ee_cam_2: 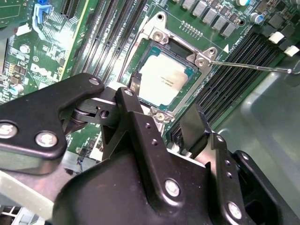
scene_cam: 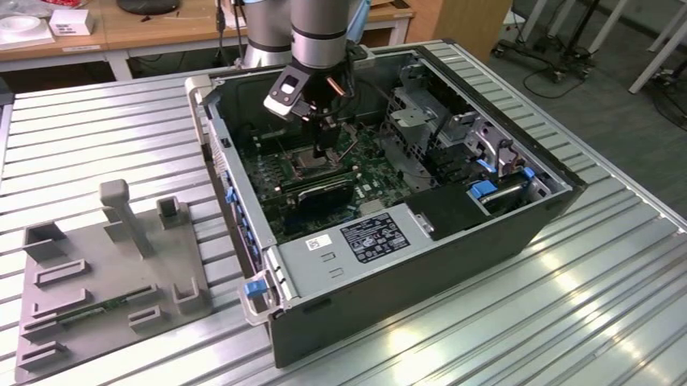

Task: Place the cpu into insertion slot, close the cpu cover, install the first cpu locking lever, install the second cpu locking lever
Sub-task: 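Place the cpu into insertion slot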

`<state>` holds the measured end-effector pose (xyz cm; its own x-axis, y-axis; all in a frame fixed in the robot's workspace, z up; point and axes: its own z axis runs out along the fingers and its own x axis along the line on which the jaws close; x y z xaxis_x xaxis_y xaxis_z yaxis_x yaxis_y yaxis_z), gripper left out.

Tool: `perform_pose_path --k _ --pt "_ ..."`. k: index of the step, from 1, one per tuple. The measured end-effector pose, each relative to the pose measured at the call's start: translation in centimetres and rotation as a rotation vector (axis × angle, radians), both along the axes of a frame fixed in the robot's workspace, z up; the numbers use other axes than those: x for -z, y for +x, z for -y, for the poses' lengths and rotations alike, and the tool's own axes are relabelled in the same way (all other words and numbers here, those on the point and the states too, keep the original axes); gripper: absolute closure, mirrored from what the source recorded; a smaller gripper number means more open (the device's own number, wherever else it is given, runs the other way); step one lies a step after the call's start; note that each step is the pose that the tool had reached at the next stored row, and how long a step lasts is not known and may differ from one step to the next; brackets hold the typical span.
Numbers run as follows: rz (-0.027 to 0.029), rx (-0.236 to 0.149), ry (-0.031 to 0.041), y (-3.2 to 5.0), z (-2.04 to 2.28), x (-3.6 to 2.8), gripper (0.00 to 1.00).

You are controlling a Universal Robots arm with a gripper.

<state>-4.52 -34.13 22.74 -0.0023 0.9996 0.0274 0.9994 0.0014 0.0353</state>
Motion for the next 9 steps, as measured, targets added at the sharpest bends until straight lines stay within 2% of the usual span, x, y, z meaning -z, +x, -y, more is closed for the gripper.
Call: perform_pose_path --k 9 --pt "-0.0001 0.000 -0.0002 0.00 0.00 -0.13 0.39"
